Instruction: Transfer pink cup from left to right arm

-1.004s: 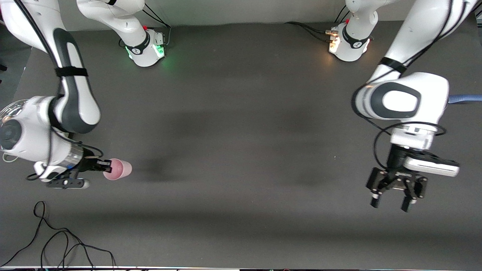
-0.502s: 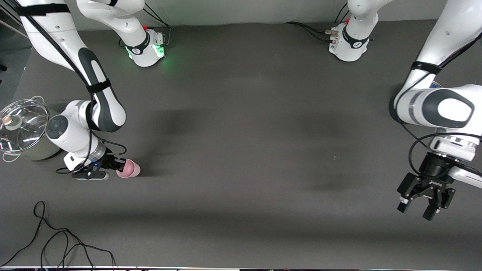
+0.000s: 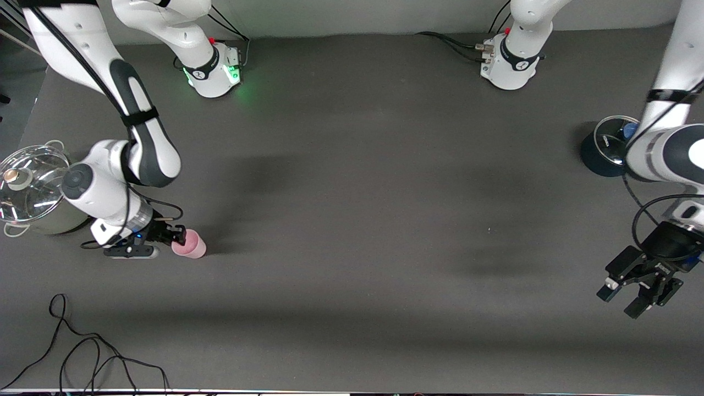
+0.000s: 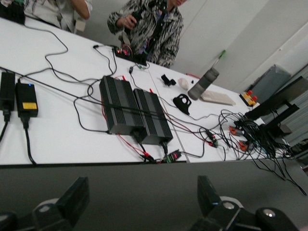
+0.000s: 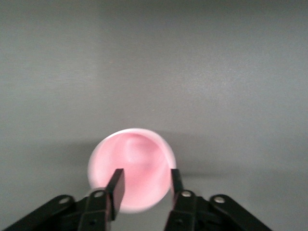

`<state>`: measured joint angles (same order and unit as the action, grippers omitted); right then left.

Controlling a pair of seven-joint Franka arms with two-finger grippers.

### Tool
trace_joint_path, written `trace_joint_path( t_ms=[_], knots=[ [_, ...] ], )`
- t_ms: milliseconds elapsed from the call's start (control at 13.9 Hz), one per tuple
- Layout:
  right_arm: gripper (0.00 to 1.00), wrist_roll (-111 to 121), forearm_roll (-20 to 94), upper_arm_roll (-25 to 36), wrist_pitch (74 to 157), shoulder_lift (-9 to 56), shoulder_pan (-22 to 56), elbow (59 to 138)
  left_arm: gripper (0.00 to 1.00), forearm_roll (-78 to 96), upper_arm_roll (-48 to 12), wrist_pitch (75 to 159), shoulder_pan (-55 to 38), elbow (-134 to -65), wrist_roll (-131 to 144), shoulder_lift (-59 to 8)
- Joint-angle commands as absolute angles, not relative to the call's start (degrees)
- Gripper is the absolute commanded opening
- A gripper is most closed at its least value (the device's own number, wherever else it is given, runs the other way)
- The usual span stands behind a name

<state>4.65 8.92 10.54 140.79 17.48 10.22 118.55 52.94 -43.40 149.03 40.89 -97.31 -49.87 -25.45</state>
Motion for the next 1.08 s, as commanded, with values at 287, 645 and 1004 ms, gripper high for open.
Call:
trace_joint_path(
  t_ms=[287, 645, 1004],
  knots=[
    [1.00, 5.80, 8.53, 13.17, 106.14, -0.43, 10.55, 105.34, 1.00, 15.09, -42.89, 120.53, 44.12, -89.74, -23.31, -19.35],
    [1.00, 6.06, 2.72, 16.78, 91.67, -0.09, 10.20, 92.20, 1.00, 3.35, -43.15, 103.39, 43.94, -88.33, -6.51, -12.67],
    [1.00, 5.89, 1.85, 18.63, 91.14, 0.35, 10.37, 92.46, 1.00, 2.37, -43.42, 94.94, 43.51, -89.90, -3.71, -5.29]
  ],
)
